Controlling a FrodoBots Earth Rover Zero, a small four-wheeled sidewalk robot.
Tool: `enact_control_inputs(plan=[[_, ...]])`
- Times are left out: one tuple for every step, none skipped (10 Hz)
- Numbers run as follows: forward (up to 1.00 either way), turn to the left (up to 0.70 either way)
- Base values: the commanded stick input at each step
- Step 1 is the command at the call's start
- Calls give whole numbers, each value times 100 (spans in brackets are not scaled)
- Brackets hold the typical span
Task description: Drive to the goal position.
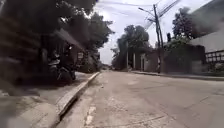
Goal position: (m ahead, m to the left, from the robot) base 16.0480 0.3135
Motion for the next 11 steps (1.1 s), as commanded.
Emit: enact_control_inputs(plan=[[70,0],[70,-14],[70,-23],[70,-2],[70,0],[70,0],[70,0],[70,0],[70,0],[70,0],[70,-8]])
